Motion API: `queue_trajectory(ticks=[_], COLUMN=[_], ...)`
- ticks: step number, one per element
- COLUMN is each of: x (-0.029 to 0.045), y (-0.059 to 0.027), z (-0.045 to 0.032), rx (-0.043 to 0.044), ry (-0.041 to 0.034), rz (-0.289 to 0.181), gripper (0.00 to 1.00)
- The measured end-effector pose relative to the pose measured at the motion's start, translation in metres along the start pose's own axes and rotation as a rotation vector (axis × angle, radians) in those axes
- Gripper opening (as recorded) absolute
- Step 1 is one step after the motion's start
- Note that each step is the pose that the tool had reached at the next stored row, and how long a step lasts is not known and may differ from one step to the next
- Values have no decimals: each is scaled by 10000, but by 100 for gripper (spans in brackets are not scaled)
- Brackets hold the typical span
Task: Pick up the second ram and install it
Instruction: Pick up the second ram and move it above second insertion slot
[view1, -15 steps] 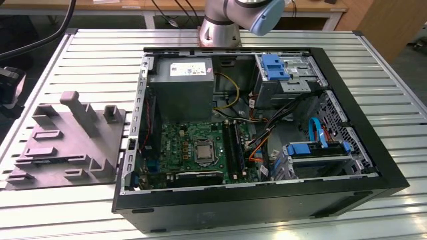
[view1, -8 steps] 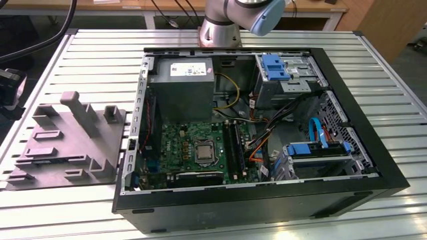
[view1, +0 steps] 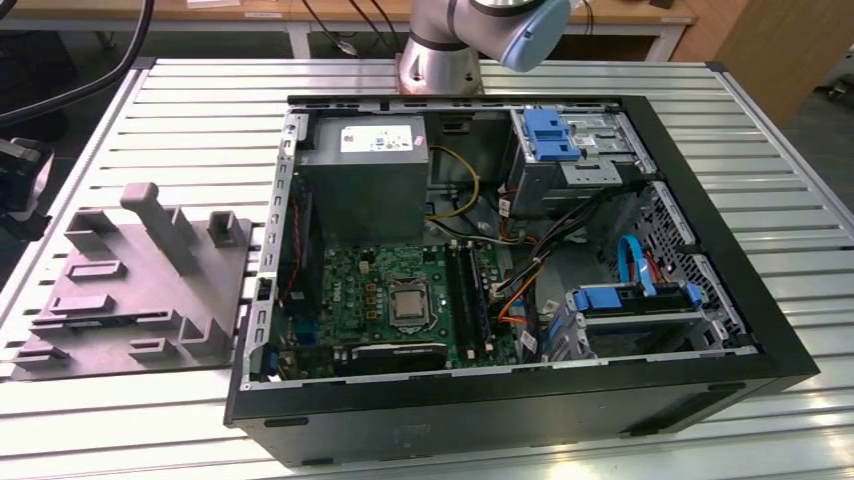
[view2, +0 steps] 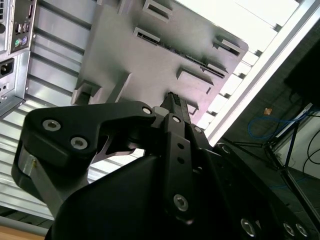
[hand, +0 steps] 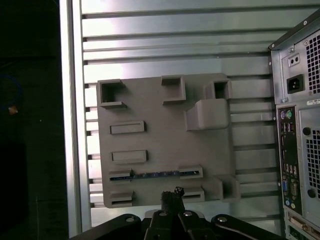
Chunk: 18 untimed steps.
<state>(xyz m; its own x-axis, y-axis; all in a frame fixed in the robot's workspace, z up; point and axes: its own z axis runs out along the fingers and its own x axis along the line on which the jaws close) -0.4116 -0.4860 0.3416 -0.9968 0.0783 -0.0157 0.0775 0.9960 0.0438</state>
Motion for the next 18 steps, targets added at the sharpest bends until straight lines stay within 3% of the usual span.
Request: queue_trajectory(ticks=[6,18], x=[0,1], y=[0,0], z=[0,10], rx=[2,-33], ry=[-3,92], rz=[65,-2113], gripper=[10,10])
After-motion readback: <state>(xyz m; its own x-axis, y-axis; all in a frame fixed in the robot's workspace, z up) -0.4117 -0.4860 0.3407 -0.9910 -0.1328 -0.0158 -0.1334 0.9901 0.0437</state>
